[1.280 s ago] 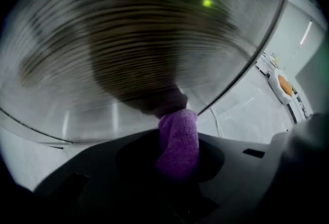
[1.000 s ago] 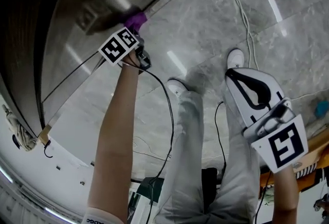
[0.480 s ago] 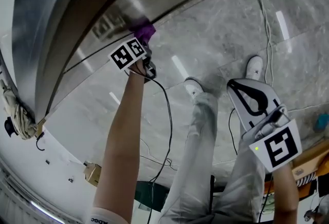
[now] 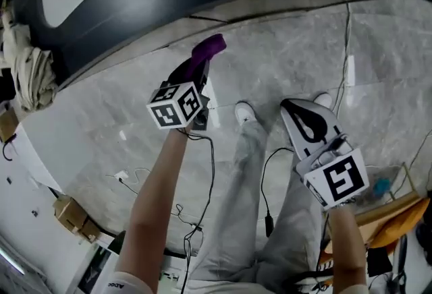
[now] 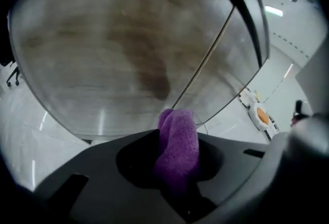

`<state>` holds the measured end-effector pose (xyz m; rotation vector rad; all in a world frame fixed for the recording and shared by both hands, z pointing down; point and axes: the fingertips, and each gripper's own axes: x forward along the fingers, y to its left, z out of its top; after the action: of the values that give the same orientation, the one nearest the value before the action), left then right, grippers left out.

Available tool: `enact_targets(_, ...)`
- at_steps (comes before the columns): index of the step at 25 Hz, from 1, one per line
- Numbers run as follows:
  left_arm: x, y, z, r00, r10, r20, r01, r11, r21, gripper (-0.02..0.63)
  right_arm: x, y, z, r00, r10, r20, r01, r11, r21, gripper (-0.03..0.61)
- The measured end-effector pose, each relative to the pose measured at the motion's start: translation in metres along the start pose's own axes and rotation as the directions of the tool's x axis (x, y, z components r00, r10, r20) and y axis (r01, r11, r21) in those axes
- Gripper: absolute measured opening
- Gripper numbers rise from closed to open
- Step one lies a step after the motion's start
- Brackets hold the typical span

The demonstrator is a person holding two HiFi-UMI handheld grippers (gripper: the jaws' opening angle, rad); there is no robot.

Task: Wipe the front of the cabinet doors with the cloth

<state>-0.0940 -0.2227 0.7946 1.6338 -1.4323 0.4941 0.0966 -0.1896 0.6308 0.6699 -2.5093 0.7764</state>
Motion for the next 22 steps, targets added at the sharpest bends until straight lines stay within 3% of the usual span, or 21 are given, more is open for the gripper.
enact_targets(4, -0.077, 0.005, 0.015, 0.992, 0.030, 0.124, -0.026, 0.999, -0.037, 0.092, 0.014, 0.040, 0.040, 0.998, 0.060, 0.015, -0.059, 0.996, -0.067, 0.028)
enact_targets(9, -0.138, -0.020, 0.020, 0.973, 0.051, 0.224, -0.045, 0.998, -0.034, 0.092, 0.024, 0.071, 0.055, 0.994, 0.109, 0.005, -0.109, 0.993, -0.044, 0.028)
enact_targets(14, -0.161, -0.070, 0.045, 0.943, 0.033, 0.331, -0.053, 0.997, 0.052, 0.094, 0.023, 0.079, 0.054, 0.984, 0.175, -0.012, -0.175, 0.980, -0.089, 0.028)
enact_targets(19, -0.168, -0.089, 0.083, 0.904, 0.057, 0.424, -0.063, 0.998, 0.000, 0.094, -0.004, 0.077, 0.046, 0.979, 0.204, -0.032, -0.206, 0.974, -0.090, 0.028)
enact_targets(22, -0.166, -0.088, 0.104, 0.883, 0.051, 0.467, -0.060, 0.998, 0.006, 0.092, -0.007, 0.065, 0.037, 0.984, 0.173, -0.041, -0.176, 0.982, -0.066, 0.028)
